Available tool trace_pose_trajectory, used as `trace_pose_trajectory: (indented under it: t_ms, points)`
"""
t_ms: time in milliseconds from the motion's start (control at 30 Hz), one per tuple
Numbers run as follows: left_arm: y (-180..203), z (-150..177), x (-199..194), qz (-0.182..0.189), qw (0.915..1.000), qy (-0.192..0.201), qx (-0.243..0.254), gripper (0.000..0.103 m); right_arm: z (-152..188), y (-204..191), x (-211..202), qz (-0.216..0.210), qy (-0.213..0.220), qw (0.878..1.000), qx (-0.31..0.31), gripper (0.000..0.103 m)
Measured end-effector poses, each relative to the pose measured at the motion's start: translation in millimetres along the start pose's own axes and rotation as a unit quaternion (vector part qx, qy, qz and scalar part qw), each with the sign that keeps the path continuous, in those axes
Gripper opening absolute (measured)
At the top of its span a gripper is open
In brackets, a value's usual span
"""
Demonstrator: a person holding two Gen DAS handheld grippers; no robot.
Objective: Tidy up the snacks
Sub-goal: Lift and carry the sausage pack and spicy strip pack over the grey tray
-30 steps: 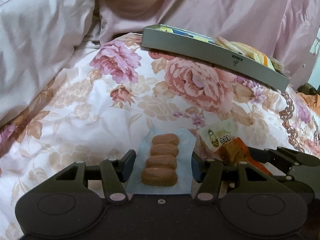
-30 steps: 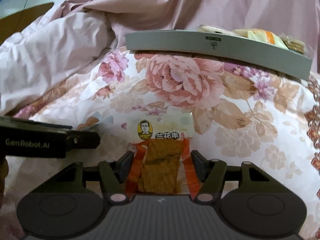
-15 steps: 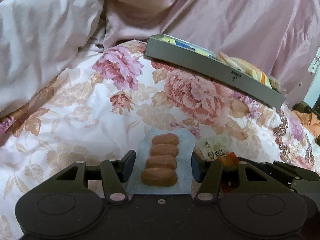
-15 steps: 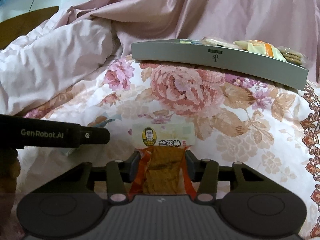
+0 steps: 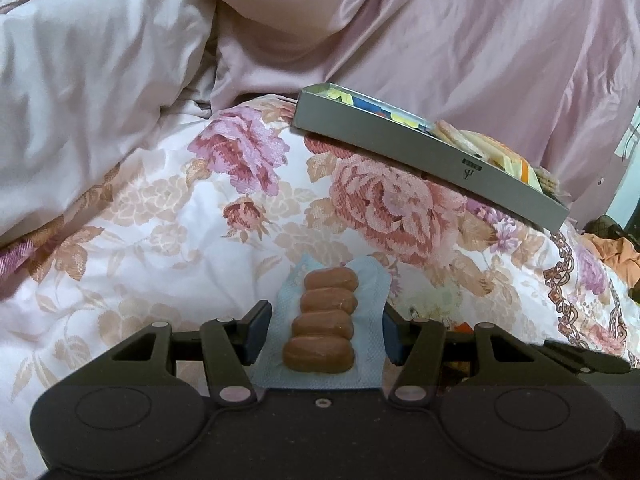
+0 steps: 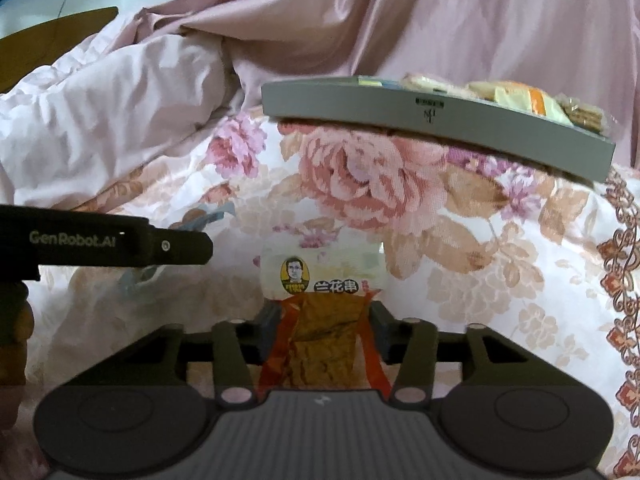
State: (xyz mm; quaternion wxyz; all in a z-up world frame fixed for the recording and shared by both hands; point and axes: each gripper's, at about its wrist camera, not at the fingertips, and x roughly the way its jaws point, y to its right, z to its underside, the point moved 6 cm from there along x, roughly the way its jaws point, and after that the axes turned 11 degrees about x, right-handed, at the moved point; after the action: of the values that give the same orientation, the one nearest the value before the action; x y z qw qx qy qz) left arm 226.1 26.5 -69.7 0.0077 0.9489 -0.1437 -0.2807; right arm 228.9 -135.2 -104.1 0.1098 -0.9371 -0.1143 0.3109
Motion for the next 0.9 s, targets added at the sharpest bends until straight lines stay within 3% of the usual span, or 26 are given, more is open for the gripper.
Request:
trace_pose_trajectory:
  t_ms: [133,300,367,533,900]
  points:
    - [-0.6,0.8,0.1,0.0,1.0,0.003,-0.003,0.058,-6.4,12.8,6.9,-0.035,-0.027,0.996,0.077,0.075]
    - [-5.0,-1.1,-0.8,-0.003,0.9999,0.008,-0.012,0.058,-10.0,2.5,21.8,-0.014,-0.049,0.998,0.03,0.078]
    - [-6.6,-3.0,-1.8,-0.003,0.9998,0.012,-0.015,0.058,-6.2,-4.2,23.2,0.013,-0.041,0.999,-0.004,0.064]
    - [-8.9,-7.8,-2.7,-0.002,0.9996,0.019,-0.023,0.058,-3.4,-8.3,18.4,0.02,-0.016,0.999,-0.021,0.054]
    - [-11.5,-17.3,-8.5,-0.001,0.9987,0.036,-0.035,0.058,-19.1,-15.5,-6.7,0.008,0.053,0.998,-0.034,0.05]
